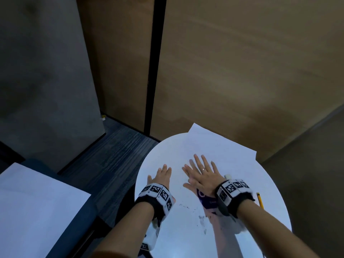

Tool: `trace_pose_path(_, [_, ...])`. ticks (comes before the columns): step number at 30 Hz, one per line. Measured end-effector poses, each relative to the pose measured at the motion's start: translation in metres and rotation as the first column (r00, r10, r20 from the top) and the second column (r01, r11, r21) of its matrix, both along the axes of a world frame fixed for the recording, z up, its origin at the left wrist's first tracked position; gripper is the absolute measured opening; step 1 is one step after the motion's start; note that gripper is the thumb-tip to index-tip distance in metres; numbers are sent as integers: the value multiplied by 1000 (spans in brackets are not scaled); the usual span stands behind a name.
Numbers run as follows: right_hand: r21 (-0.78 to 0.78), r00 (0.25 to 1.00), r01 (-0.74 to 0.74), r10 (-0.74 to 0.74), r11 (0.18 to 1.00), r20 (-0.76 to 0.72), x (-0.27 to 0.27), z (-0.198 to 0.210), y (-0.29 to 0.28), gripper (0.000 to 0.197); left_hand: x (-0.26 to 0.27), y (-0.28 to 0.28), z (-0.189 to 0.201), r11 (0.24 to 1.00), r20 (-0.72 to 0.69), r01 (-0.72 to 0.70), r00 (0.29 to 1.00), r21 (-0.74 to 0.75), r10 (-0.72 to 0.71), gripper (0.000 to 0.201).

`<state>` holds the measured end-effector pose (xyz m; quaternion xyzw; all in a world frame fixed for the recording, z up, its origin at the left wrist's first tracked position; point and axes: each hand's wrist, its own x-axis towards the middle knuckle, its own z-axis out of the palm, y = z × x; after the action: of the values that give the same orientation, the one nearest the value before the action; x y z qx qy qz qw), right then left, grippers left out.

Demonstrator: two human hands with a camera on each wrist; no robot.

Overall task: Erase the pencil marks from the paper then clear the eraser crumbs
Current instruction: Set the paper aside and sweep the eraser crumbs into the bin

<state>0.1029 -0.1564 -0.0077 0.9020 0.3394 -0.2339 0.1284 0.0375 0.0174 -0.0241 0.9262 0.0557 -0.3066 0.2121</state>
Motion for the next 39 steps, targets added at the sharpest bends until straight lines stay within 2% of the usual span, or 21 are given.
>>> trace_pose_path(2, [-23, 1000, 12, -12, 1000, -5, 1, -3, 6, 121, 0, 0, 1, 1000, -2, 8, 1000, -9, -8, 105])
trace_pose_path(3, [-21, 999, -42, 42, 999, -21, -4, -8, 3, 112, -1, 0, 2, 1000, -4, 15, 1000, -11, -15, 108])
trace_pose_path(5, [-71, 978, -208, 207, 976, -22, -19, -11, -6, 81, -1, 0, 3, 1000, -3, 24, 1000, 4, -24, 109])
trace_pose_path(7, [-44, 977, -210, 211, 977, 21, -27, -13, -22, 65, -1, 1, 4, 999, -6, 31, 1000, 15, -31, 110])
trace_pose_path(8, [-17, 962, -266, 266, 964, 67, -30, -14, -28, 61, 0, 1, 4, 999, -10, 36, 999, 13, -35, 110])
trace_pose_path(11, [-12, 952, -304, 304, 953, 43, -17, 6, -33, 67, 1, 1, 5, 999, -10, 37, 999, 6, -37, 107])
trace_pose_path(13, [-15, 989, -145, 145, 989, -2, -2, 9, -30, 85, 1, 1, 4, 1000, -1, 21, 1000, 1, -21, 97])
trace_pose_path(15, [-50, 997, -69, 70, 996, 16, 3, 5, -20, 102, 1, 0, 3, 1000, -2, 8, 1000, -7, -8, 92])
trace_pose_path(16, [-55, 996, -84, 84, 995, 7, -2, 3, -14, 102, 1, -1, 2, 1000, -4, 2, 1000, -13, -2, 93])
trace_pose_path(20, [-134, 945, -325, 318, 936, -74, -39, -14, -20, 66, 2, -1, -1, 1000, 10, -15, 1000, -3, 15, 88])
trace_pose_path(21, [-131, 949, -315, 308, 940, -73, -46, -11, -25, 63, 3, 0, -1, 1000, 11, -15, 1000, 1, 15, 87])
trace_pose_path(22, [-94, 931, -362, 365, 927, 9, -49, -9, -27, 61, 4, 0, -2, 1000, 8, -14, 1000, 4, 14, 86])
trace_pose_path(24, [-35, 903, -430, 430, 902, -1, -43, 0, -28, 65, 5, 0, -2, 1000, 1, -13, 1000, 10, 13, 86])
trace_pose_path(25, [-40, 934, -357, 356, 933, -21, -35, 3, -28, 74, 5, 0, -2, 1000, -2, -12, 1000, 12, 12, 86])
trace_pose_path(27, [-16, 981, -188, 188, 982, 51, -14, 8, -24, 97, 5, 0, -2, 1000, -11, -9, 1000, 11, 10, 87])
trace_pose_path(29, [-33, 996, -2, 5, 999, 85, 3, 6, -15, 118, 5, 0, -2, 1000, -16, -4, 1000, 11, 4, 88])
trace_pose_path(31, [-85, 996, 78, -74, 993, 42, 6, 6, -9, 128, 5, 0, -1, 1000, -22, 2, 1000, 6, -2, 87])
trace_pose_path(33, [-73, 1000, 6, -7, 997, -16, -2, 0, -11, 116, 5, 0, -1, 1000, -15, 0, 1000, 0, 0, 85])
trace_pose_path(35, [-82, 986, -166, 166, 983, -7, -20, -5, -18, 85, 5, 0, -2, 1000, 0, -10, 1000, 5, 10, 84])
trace_pose_path(37, [-113, 985, -171, 174, 979, 18, -38, -13, -31, 63, 5, 0, -4, 1000, 11, -15, 1000, 6, 15, 83])
trace_pose_path(39, [-32, 979, -183, 185, 983, 82, -47, -17, -40, 59, 5, 0, -4, 1000, 14, -18, 1000, 10, 18, 83])
